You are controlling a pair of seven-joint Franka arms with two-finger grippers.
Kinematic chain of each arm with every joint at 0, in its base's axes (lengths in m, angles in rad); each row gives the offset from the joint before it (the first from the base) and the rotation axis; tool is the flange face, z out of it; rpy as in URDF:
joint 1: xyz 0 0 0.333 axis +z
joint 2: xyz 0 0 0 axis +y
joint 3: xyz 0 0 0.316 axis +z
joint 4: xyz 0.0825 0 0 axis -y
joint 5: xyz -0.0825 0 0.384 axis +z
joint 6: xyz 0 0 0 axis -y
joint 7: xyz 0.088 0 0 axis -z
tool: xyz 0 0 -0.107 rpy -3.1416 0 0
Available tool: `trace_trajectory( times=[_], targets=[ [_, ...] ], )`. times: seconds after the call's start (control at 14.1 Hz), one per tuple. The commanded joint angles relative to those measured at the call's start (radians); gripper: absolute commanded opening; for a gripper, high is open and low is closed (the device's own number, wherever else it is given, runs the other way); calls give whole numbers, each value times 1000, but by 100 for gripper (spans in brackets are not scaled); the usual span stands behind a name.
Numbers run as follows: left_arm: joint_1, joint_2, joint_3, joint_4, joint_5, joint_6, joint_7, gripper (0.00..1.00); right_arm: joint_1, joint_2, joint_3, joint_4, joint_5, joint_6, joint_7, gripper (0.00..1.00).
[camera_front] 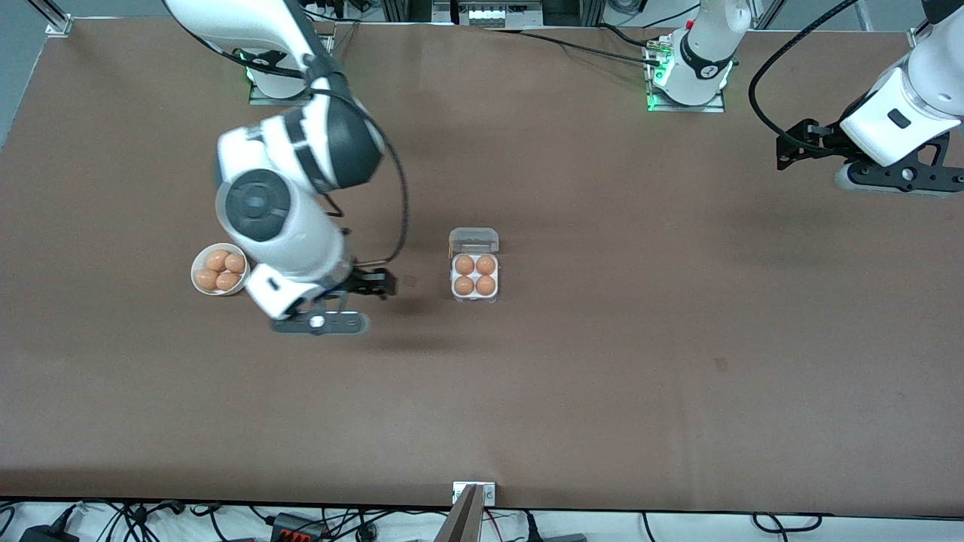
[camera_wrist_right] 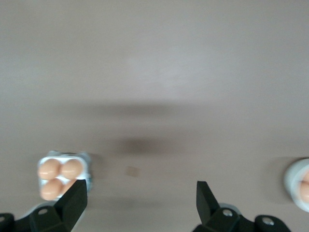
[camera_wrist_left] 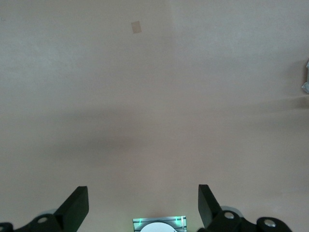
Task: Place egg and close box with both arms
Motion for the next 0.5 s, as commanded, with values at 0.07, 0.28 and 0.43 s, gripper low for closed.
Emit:
trace_trajectory(
  times=[0.07,0.28,0.43],
  targets=[
    [10,49,-1,67,-4,-35,22,100,-79,-64,-24,-22,-7,-83,-72,100],
    [9,49,0,67,-4,-35,21,100,-143,-100,-25,-22,-7,-90,-105,100],
    [9,66,0,66,-2,-35,22,100,-208,-110,-11,-25,-5,-84,-150,100]
  ],
)
